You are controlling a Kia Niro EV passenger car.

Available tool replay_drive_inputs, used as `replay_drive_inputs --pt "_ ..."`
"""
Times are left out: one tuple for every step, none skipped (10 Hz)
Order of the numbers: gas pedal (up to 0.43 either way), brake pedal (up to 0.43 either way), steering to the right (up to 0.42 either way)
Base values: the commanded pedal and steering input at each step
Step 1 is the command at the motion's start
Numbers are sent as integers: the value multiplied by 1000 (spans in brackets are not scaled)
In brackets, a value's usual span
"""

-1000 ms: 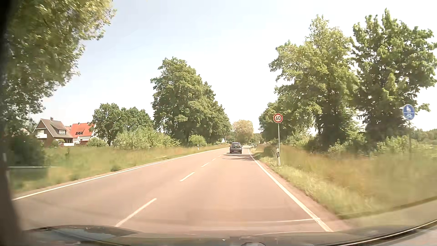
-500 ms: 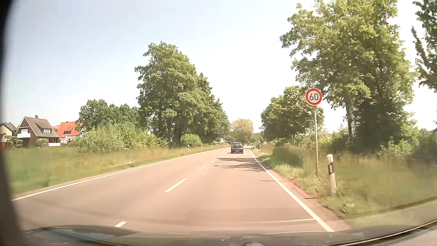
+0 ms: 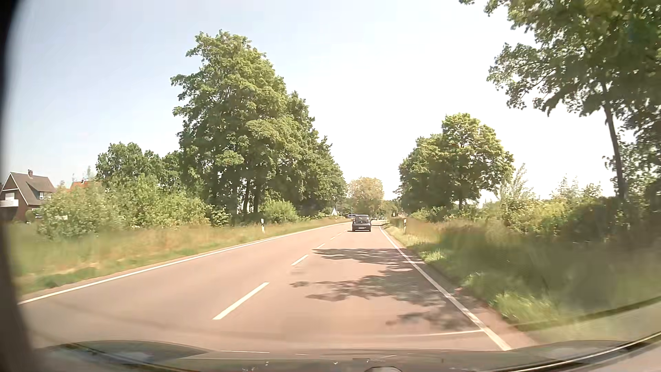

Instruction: Follow the waypoints while adhering to traffic rules and regulations

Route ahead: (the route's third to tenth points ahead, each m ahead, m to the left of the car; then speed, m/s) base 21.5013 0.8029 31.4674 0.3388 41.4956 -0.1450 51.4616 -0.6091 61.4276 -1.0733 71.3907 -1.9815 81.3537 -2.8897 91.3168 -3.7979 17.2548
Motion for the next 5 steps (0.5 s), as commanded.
replay_drive_inputs --pt "197 0 1" --pt "197 0 1" --pt "197 0 3" --pt "197 0 4" --pt "197 0 5"
